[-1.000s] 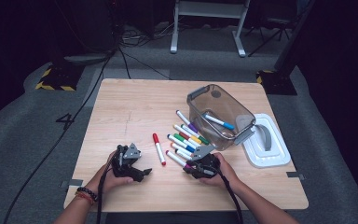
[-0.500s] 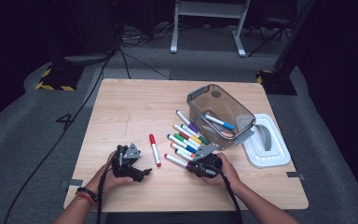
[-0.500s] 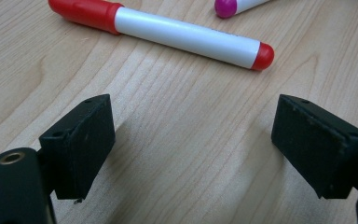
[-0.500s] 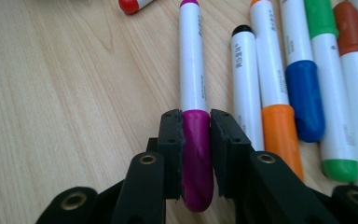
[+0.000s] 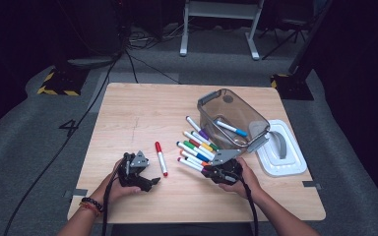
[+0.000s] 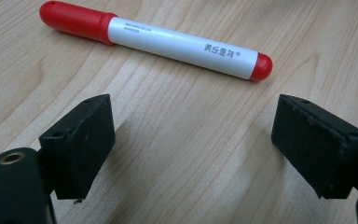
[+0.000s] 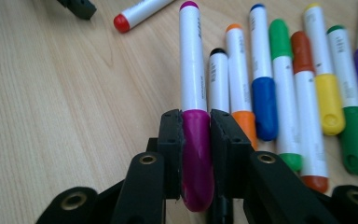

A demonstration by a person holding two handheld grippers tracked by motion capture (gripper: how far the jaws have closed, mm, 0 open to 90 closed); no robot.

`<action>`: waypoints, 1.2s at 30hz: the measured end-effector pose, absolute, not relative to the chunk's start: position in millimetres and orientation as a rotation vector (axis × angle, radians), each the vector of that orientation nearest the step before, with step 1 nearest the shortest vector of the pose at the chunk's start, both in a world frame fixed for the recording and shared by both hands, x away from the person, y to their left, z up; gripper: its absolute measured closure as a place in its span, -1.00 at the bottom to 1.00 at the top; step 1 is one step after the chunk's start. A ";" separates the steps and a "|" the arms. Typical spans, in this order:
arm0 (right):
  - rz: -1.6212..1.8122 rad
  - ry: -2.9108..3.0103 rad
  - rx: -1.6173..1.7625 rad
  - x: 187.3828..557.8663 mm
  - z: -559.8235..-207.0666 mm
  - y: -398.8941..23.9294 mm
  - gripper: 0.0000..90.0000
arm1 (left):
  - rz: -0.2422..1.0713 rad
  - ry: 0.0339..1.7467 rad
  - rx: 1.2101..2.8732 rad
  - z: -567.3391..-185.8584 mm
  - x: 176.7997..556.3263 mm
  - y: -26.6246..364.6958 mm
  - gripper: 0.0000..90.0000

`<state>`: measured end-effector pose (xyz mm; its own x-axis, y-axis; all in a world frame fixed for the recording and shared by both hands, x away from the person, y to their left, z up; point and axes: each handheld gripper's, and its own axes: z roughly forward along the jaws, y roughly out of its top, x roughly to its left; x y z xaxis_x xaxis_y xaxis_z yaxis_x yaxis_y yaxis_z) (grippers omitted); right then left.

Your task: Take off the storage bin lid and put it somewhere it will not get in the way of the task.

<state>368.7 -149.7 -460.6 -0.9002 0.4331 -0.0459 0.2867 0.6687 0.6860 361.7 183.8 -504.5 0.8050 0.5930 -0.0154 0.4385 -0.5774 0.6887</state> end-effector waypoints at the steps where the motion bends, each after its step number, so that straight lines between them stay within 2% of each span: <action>1: 1.057 2.666 0.585 368.9 -457.6 -151.5 0.67 | 0.281 0.757 2.278 -504.5 361.7 183.8 -0.69; 18: 1.166 2.551 0.559 365.3 -412.4 -173.5 0.67 | 0.282 0.757 2.278 -504.5 361.7 183.8 -0.69; 36: 1.176 2.402 0.576 378.9 -354.5 -198.5 0.67 | 0.282 0.756 2.278 -504.5 361.7 183.9 -0.69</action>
<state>378.9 -198.5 -354.5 -0.8339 0.5241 -0.1730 0.1848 0.5605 0.8072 361.7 183.9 -504.5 0.8051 0.5930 -0.0154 0.4385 -0.5776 0.6886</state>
